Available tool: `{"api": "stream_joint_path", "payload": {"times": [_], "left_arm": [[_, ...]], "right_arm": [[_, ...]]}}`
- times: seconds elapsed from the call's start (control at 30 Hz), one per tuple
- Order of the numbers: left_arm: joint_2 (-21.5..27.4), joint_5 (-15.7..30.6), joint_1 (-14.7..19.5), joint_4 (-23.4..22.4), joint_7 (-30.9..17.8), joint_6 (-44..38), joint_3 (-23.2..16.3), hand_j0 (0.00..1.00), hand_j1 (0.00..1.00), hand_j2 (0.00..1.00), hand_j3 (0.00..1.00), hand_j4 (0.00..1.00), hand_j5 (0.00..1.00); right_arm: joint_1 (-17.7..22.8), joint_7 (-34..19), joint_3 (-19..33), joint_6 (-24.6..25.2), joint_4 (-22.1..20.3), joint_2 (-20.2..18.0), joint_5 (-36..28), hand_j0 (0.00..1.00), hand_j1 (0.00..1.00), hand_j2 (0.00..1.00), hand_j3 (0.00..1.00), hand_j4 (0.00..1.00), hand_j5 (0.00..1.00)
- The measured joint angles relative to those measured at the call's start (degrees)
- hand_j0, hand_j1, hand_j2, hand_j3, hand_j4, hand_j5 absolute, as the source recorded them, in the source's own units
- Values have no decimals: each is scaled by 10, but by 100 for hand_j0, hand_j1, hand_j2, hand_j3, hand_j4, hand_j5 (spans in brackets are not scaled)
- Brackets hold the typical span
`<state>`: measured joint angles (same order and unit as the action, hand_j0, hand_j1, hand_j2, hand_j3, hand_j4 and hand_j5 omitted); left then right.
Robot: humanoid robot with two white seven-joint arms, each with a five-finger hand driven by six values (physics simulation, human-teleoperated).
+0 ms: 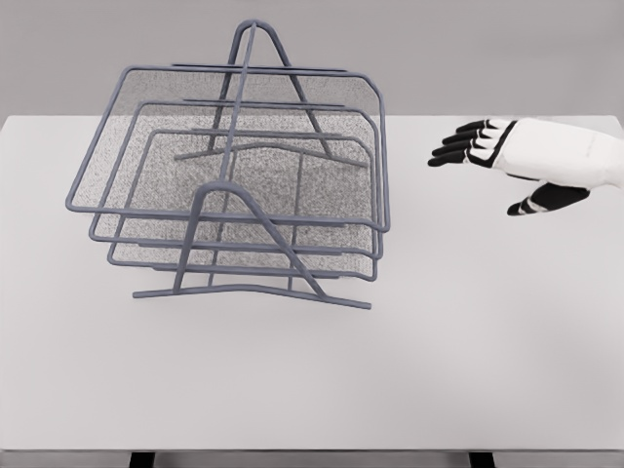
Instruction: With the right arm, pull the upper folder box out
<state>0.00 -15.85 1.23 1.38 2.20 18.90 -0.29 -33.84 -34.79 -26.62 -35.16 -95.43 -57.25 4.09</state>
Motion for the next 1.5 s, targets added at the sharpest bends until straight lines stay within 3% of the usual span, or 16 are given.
{"api": "stream_joint_path", "payload": {"times": [0.2,0.27,0.57,0.93,1.5], "left_arm": [[0,0,0,0,0,0,0,100,100,100,100,100,100],[0,0,0,0,0,0,0,100,100,100,100,100,100],[0,0,0,0,0,0,0,100,100,100,100,100,100],[0,0,0,0,0,0,0,100,100,100,100,100,100],[0,0,0,0,0,0,0,100,100,100,100,100,100]], "right_arm": [[-64,-2,-40,0,2,16,-4,100,100,100,100,100,100],[-113,-2,-64,1,2,27,-6,100,100,100,100,100,100],[-163,-2,-138,0,4,67,-3,100,100,100,100,100,100],[-163,-2,-198,0,14,84,22,100,100,100,100,100,100],[-158,-2,-218,0,19,62,38,100,100,100,100,100,100]]}}
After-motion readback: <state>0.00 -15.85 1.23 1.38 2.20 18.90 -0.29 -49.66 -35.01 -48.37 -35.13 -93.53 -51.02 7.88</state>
